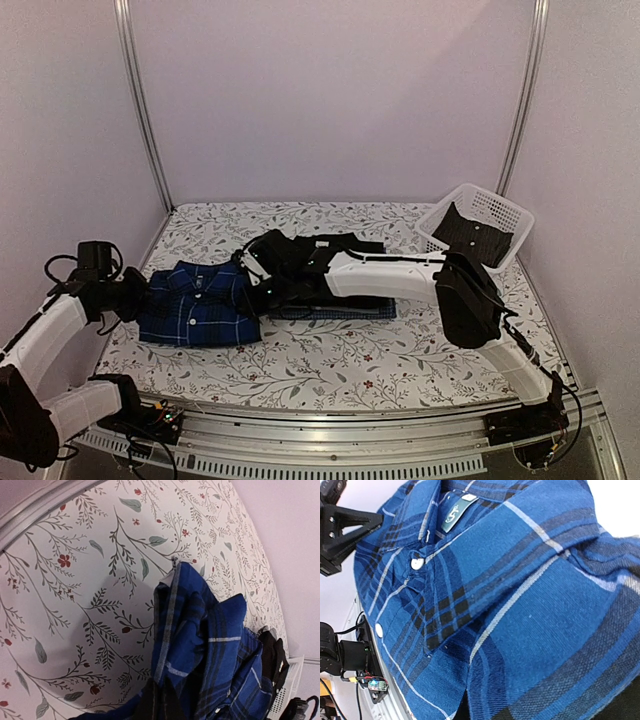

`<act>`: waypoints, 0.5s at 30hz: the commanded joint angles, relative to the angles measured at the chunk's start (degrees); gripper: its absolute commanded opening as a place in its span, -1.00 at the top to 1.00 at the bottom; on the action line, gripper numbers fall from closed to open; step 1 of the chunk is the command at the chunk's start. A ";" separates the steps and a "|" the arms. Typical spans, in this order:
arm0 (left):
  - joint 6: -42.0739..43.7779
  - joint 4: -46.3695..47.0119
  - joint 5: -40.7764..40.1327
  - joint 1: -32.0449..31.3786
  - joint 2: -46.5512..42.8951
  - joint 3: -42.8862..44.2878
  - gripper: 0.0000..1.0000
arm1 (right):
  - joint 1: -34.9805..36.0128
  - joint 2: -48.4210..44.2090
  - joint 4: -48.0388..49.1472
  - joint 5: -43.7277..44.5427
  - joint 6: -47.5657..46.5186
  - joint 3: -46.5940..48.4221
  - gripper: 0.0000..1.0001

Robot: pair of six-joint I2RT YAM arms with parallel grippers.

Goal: Fold and stack the long sleeve shirts
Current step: Pick up the square-folded shirt from the center of the board, then place the square-folded shirt on the square-folded shirt.

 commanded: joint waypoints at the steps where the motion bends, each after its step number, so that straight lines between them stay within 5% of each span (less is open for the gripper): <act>1: 0.57 -1.73 2.01 0.13 -1.71 4.22 1.00 | 0.49 -2.49 -1.81 3.29 -5.24 3.32 1.00; 15: -1.31 2.71 1.71 -16.45 11.49 21.91 1.00 | -6.28 -15.36 -8.57 13.34 -6.99 -5.13 1.00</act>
